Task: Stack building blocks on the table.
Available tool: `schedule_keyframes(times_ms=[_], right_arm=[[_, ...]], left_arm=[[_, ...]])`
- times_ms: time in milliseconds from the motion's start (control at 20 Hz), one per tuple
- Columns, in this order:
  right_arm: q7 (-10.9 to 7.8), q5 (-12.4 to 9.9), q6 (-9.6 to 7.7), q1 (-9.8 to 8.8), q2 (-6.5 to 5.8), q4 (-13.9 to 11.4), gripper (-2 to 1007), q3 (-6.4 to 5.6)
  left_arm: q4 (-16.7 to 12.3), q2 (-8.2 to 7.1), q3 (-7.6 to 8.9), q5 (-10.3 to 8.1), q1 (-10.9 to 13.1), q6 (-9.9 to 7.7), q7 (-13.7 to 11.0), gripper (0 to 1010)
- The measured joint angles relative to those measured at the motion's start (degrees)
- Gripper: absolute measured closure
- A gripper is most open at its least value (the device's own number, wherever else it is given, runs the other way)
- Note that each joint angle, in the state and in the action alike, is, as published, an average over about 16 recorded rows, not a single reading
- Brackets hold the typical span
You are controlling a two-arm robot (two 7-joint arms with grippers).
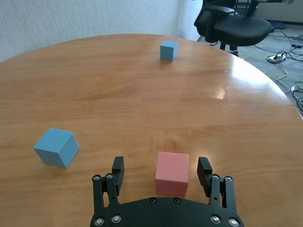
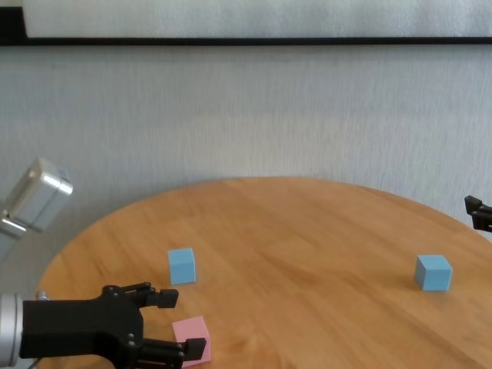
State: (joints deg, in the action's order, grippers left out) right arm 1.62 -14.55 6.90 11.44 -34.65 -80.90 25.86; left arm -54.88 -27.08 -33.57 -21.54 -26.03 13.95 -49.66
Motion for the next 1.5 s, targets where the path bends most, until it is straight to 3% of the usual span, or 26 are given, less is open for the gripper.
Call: schedule_keyframes(times_ms=[1500], right_arm=[[0.00,0.0,0.00,0.00,0.00,0.0,0,0.00]], left_arm=[[1.8,1.92,-0.42,1.95,-0.2,-0.77,0.5,27]])
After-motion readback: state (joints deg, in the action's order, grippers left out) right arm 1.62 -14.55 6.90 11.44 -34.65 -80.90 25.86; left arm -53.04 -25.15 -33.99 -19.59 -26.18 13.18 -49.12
